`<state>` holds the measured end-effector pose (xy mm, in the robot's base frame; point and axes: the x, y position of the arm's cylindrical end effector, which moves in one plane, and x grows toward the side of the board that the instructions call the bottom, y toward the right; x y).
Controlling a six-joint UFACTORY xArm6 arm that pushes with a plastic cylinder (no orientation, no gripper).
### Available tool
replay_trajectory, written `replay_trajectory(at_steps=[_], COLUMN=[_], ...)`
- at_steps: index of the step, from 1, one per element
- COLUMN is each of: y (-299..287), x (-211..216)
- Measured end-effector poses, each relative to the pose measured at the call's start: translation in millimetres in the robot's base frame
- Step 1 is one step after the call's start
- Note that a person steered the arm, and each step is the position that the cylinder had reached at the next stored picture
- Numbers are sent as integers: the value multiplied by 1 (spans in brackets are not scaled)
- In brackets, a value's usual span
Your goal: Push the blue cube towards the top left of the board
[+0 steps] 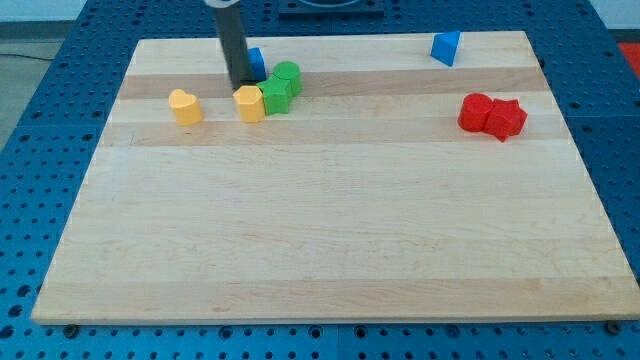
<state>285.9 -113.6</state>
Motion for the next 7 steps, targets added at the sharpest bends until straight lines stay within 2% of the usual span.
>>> replay_trajectory(at_steps=[1,3,4,6,7], y=[46,18,-36,-97,-100], x=[-7,-39,-40,-40,-40])
